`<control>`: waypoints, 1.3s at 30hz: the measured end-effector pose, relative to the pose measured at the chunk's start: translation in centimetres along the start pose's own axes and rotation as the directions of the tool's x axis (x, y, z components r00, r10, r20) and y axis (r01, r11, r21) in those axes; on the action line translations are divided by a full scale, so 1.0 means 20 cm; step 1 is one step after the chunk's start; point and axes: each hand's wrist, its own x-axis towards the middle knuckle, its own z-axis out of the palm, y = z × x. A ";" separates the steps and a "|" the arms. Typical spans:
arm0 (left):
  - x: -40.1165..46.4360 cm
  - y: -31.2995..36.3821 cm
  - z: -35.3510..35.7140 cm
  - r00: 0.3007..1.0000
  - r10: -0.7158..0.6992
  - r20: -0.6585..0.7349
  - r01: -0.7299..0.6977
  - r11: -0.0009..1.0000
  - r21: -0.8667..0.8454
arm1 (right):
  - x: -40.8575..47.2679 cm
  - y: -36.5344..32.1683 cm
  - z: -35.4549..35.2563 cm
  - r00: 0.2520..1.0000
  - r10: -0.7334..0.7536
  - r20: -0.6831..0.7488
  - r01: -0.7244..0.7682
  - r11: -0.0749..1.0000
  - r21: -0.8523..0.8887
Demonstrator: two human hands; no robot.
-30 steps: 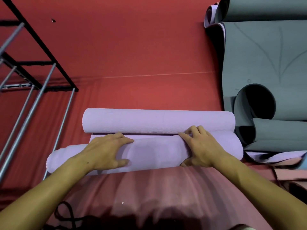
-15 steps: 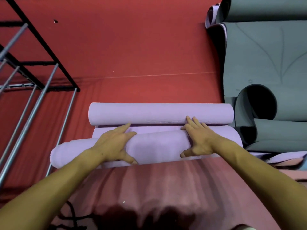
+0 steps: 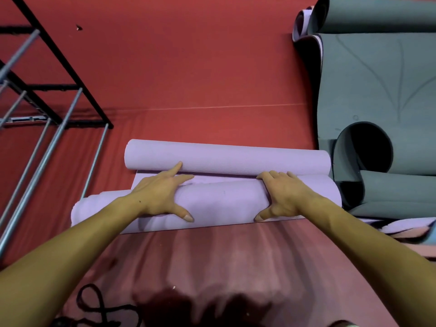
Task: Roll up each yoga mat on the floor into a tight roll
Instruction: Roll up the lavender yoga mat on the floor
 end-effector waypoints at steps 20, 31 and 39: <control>0.05 0.02 0.03 0.999 0.031 -0.043 -0.024 0.986 0.164 | 0.06 0.03 -0.08 0.999 0.036 0.028 -0.038 0.997 0.064; 0.03 -0.02 0.03 0.979 0.041 -0.201 -0.017 0.993 0.118 | 0.07 -0.02 -0.09 0.997 0.074 0.007 -0.073 0.995 -0.074; 0.03 -0.02 0.11 0.950 0.141 -0.280 -0.079 0.972 0.220 | 0.09 -0.05 -0.10 0.994 0.109 -0.013 -0.110 0.985 -0.130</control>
